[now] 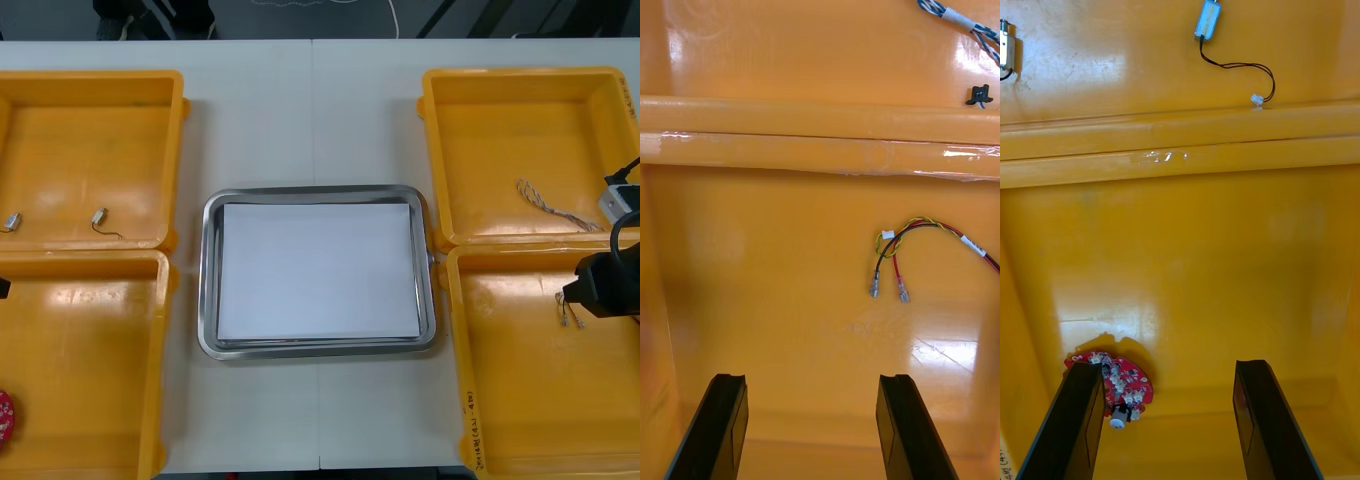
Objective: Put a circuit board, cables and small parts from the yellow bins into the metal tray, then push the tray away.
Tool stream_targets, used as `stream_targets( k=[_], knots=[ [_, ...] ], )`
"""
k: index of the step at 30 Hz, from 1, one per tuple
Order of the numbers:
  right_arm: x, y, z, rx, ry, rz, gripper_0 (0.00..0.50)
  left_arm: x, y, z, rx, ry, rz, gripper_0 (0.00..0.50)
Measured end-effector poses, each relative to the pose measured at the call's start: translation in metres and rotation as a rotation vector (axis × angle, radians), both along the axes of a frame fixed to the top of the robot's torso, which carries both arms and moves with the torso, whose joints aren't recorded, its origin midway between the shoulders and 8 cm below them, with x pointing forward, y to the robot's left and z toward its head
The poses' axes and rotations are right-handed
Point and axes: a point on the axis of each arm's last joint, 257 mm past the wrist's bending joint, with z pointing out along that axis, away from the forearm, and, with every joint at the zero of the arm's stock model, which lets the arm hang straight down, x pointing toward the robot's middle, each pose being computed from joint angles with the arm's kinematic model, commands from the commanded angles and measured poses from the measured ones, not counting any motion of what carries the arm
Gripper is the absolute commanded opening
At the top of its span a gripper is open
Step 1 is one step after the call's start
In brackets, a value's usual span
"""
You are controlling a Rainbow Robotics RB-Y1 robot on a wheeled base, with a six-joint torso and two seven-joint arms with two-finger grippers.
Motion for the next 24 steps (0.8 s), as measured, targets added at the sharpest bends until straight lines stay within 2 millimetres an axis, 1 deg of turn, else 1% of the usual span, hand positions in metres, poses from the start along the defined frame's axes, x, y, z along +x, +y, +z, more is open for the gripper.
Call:
stream_targets(
  k=[24],
  knots=[
    [0.0000,0.0000,0.0000,0.000,0.000,0.000,0.500,0.0000,0.0000,0.0000,0.000,0.000,0.000,0.500]
  ],
)
